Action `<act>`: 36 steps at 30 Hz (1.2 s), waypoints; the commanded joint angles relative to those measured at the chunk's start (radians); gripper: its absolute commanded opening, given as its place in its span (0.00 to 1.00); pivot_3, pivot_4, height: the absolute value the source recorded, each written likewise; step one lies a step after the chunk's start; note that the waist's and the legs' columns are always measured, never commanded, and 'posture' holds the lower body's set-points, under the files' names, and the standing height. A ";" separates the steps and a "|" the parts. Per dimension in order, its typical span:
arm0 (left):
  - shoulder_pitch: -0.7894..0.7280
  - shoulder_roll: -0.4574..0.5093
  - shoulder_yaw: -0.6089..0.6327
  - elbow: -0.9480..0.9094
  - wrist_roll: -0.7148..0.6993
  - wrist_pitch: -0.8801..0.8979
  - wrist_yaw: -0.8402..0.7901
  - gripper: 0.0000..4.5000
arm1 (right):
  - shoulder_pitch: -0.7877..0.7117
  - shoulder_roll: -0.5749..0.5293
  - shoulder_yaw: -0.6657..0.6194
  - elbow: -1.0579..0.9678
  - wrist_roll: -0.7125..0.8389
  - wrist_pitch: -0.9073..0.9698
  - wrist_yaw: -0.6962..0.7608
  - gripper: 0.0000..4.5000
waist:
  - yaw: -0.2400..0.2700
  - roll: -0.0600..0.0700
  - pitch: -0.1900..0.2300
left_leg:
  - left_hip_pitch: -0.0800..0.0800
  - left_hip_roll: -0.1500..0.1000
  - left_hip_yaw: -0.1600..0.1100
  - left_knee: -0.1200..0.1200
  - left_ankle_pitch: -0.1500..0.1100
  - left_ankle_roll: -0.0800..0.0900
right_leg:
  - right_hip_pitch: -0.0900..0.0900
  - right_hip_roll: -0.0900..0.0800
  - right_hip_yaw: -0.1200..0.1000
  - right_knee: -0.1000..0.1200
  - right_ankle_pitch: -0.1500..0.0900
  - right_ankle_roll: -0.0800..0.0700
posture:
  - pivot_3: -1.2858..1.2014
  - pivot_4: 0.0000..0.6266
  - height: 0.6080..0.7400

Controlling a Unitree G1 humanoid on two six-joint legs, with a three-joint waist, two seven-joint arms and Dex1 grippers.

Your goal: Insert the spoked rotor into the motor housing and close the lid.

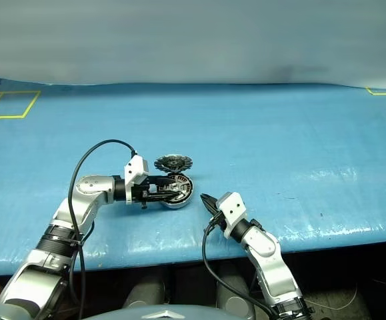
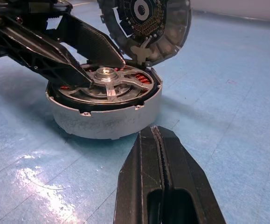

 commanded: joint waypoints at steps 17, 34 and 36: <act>0.049 0.026 0.093 -0.139 -0.163 0.072 -0.017 0.66 | -0.006 0.007 -0.006 -0.027 0.020 -0.009 0.008 0.00 | 0.000 0.000 0.000 | 0.000 0.000 0.000 0.000 0.000 0.000 | 0.000 0.000 0.000 0.000 0.000 0.000 | 0.52 0.24 1.00; 0.124 0.073 0.052 -0.192 -0.088 -0.039 -0.042 0.66 | -0.074 0.001 0.014 -0.080 0.036 0.033 0.046 0.00 | 0.000 0.000 0.000 | 0.000 0.000 0.000 0.000 0.000 0.000 | 0.000 0.000 0.000 0.000 0.000 0.000 | 0.52 0.24 1.00; 0.136 0.077 0.050 -0.187 -0.083 -0.048 -0.042 0.66 | -0.099 0.002 0.026 -0.079 0.039 0.043 0.062 0.00 | -0.001 0.000 0.000 | 0.000 0.000 0.000 0.000 0.000 0.000 | 0.000 0.000 0.000 0.000 0.000 0.000 | 0.52 0.24 1.00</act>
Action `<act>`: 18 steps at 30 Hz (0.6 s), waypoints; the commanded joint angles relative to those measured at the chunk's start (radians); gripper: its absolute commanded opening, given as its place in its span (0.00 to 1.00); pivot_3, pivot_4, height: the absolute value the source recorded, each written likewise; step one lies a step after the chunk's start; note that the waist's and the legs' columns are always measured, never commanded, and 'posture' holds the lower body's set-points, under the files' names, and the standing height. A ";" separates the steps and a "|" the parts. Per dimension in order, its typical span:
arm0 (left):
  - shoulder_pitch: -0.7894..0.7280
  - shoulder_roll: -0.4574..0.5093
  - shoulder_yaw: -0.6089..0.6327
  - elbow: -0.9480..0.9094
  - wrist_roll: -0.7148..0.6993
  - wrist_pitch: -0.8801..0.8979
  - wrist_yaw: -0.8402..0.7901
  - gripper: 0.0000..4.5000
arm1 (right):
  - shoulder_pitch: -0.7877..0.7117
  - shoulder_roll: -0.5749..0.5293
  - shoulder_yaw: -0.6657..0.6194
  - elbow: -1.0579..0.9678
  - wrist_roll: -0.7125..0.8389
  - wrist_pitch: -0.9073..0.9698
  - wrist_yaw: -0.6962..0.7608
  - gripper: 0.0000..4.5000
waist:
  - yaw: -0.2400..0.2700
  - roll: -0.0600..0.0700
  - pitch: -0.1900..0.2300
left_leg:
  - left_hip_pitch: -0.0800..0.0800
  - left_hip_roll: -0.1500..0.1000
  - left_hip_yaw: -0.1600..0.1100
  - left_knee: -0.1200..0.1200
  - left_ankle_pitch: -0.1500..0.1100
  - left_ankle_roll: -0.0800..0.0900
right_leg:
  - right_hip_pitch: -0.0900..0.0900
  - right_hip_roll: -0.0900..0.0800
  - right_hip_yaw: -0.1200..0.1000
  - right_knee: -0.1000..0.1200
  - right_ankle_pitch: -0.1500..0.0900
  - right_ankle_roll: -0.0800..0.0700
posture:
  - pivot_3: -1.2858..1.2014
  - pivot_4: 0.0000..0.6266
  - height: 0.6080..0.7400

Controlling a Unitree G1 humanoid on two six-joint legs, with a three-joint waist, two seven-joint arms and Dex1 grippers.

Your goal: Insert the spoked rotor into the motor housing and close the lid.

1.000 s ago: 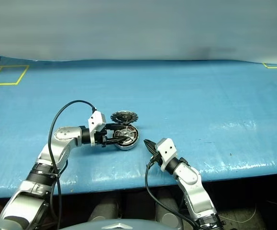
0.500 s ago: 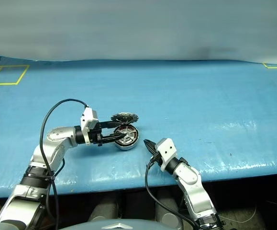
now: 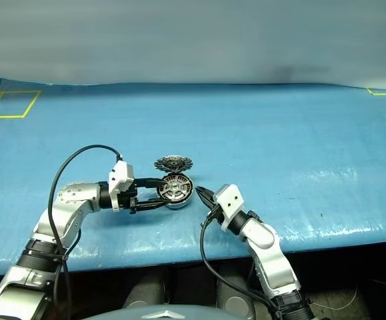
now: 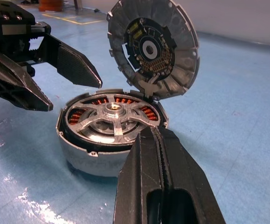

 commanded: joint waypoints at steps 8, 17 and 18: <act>0.049 -0.007 0.013 -0.033 0.013 -0.059 0.034 0.66 | -0.141 0.035 0.077 0.041 -0.001 0.032 0.060 0.00 | -0.001 0.000 0.000 | 0.000 0.000 0.000 0.000 0.000 0.000 | 0.000 0.000 0.000 0.000 0.000 0.000 | 0.52 0.24 1.00; 0.070 -0.022 0.048 -0.027 -0.019 -0.049 0.068 0.66 | -0.205 0.057 0.119 0.125 -0.055 0.089 0.050 0.00 | -0.001 0.000 0.000 | 0.000 0.000 0.000 -0.001 0.000 0.000 | 0.000 0.000 0.000 0.000 0.000 0.000 | 0.52 0.24 1.00; 0.072 -0.024 0.052 -0.024 -0.023 -0.048 0.071 0.66 | -0.207 0.058 0.119 0.129 -0.058 0.097 0.047 0.00 | -0.001 0.000 0.000 | 0.000 0.000 0.000 0.000 0.000 0.000 | 0.000 0.000 0.000 0.000 0.000 0.000 | 0.52 0.24 1.00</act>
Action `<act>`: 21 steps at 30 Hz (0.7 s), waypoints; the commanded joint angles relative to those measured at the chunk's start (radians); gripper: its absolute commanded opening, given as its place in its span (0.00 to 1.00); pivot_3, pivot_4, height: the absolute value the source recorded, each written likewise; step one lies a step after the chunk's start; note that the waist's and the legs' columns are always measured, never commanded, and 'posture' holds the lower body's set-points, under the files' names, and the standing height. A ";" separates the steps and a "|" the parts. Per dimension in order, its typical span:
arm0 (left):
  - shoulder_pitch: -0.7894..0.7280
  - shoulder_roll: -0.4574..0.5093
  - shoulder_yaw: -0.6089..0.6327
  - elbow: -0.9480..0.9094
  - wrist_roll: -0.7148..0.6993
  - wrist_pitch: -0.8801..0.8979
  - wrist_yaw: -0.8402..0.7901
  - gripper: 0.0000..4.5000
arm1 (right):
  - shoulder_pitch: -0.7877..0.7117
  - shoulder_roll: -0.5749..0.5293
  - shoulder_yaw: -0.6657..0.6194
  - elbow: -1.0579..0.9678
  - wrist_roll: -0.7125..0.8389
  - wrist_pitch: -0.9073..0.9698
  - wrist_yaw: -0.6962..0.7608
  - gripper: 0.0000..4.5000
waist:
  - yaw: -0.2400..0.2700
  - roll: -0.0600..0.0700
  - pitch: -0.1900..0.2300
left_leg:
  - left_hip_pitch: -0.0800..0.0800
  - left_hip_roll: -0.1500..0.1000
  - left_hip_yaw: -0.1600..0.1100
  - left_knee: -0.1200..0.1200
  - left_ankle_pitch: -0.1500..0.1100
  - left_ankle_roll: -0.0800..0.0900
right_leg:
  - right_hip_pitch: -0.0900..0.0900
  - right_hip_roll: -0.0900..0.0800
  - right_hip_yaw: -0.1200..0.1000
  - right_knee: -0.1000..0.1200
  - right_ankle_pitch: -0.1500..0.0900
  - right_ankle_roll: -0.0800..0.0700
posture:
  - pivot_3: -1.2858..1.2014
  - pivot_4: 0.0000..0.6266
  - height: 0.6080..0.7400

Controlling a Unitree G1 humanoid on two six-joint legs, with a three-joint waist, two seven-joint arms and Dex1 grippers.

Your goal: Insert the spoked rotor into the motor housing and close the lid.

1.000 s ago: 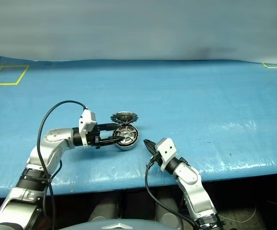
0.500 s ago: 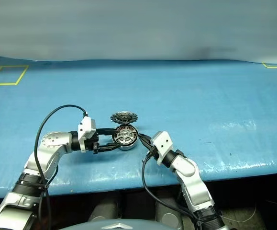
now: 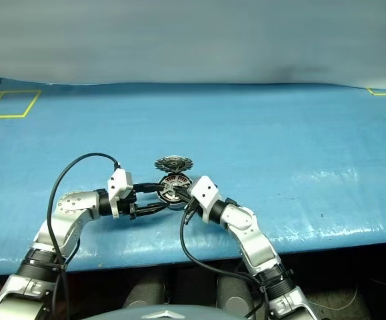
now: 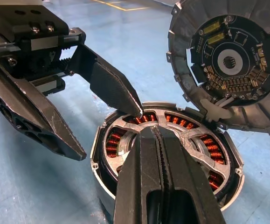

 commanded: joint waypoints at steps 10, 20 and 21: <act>0.005 -0.020 0.054 -0.006 -0.036 -0.020 0.024 0.66 | -0.052 -0.021 0.041 0.018 -0.081 0.133 -0.011 0.00 | -0.002 0.000 0.000 | 0.002 0.000 0.000 0.000 0.000 0.000 | 0.002 0.000 0.000 0.000 0.000 0.000 | 0.52 0.24 1.00; 0.020 -0.017 0.066 -0.010 -0.037 -0.031 0.031 0.66 | -0.018 -0.017 0.026 -0.098 -0.026 0.135 0.004 0.00 | -0.001 0.000 0.000 | 0.005 0.000 0.000 -0.001 0.000 0.000 | 0.004 0.000 0.000 0.000 0.000 0.000 | 0.52 0.24 1.00; 0.022 -0.018 0.066 -0.010 -0.036 -0.033 0.031 0.66 | -0.012 -0.013 0.019 -0.122 -0.012 0.132 0.005 0.00 | -0.001 0.000 0.000 | 0.005 0.000 0.000 -0.002 0.000 0.000 | 0.004 0.000 0.000 0.000 0.000 0.000 | 0.52 0.24 1.00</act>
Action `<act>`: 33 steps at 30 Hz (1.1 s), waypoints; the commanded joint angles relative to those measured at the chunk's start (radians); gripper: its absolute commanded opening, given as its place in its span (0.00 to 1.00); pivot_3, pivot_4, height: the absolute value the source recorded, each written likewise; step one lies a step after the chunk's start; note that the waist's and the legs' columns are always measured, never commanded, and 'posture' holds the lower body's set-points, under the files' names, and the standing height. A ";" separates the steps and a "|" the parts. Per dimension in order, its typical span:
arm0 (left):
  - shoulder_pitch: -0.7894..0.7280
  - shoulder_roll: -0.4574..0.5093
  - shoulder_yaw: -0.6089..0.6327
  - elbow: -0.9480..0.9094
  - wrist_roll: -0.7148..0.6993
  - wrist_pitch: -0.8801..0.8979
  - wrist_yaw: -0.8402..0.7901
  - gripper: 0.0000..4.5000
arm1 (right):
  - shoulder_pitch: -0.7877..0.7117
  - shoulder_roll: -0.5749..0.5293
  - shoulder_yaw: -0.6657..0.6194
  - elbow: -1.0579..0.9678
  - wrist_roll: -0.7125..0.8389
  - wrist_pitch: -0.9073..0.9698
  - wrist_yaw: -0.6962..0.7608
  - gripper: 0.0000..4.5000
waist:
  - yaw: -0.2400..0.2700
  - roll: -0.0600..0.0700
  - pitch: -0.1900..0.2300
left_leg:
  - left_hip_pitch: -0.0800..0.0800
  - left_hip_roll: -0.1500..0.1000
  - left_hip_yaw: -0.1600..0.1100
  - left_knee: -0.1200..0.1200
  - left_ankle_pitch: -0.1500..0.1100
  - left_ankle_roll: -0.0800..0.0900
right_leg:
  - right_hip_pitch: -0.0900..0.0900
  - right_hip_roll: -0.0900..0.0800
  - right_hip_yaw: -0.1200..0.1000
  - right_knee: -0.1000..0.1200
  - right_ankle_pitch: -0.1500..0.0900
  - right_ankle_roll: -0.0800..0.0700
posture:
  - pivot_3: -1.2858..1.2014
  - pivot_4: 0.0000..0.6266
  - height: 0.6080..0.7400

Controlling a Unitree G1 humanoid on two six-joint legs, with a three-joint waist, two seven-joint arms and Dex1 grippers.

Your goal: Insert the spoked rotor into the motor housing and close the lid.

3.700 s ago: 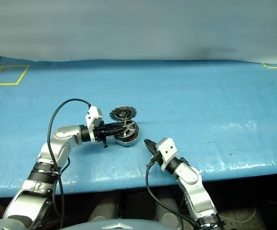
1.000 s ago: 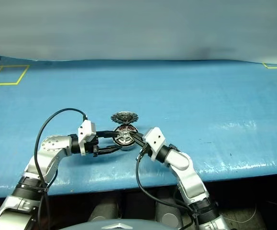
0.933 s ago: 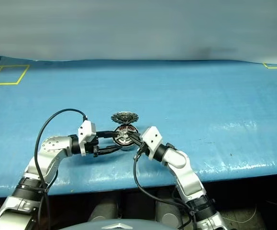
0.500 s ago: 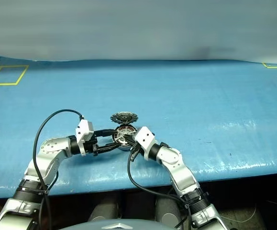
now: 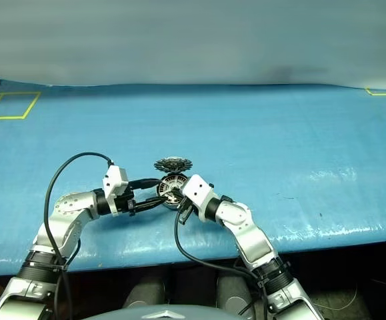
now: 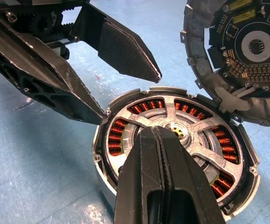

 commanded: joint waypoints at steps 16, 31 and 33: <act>0.003 -0.050 0.048 0.027 -0.043 -0.055 0.004 0.66 | -0.037 0.006 -0.193 -0.056 0.074 0.003 -0.112 0.00 | 0.001 0.000 0.000 | -0.002 0.000 0.000 0.000 0.000 0.000 | -0.002 0.000 0.000 0.000 0.000 0.000 | 0.52 0.24 1.00; 0.056 -0.048 0.082 0.022 -0.090 -0.086 -0.045 0.66 | -0.152 0.005 -0.270 0.063 0.132 -0.064 -0.077 0.00 | -0.004 0.000 0.000 | -0.002 0.000 0.000 -0.001 0.000 0.000 | -0.002 0.000 0.000 -0.001 0.000 0.000 | 0.52 0.24 1.00; 0.064 -0.051 0.092 0.024 -0.094 -0.117 -0.056 0.66 | -0.202 0.013 -0.273 0.107 0.153 -0.080 -0.047 0.00 | -0.008 0.001 0.001 | -0.002 0.000 0.001 -0.001 0.000 0.000 | -0.002 0.000 0.000 -0.001 0.000 0.000 | 0.52 0.24 1.00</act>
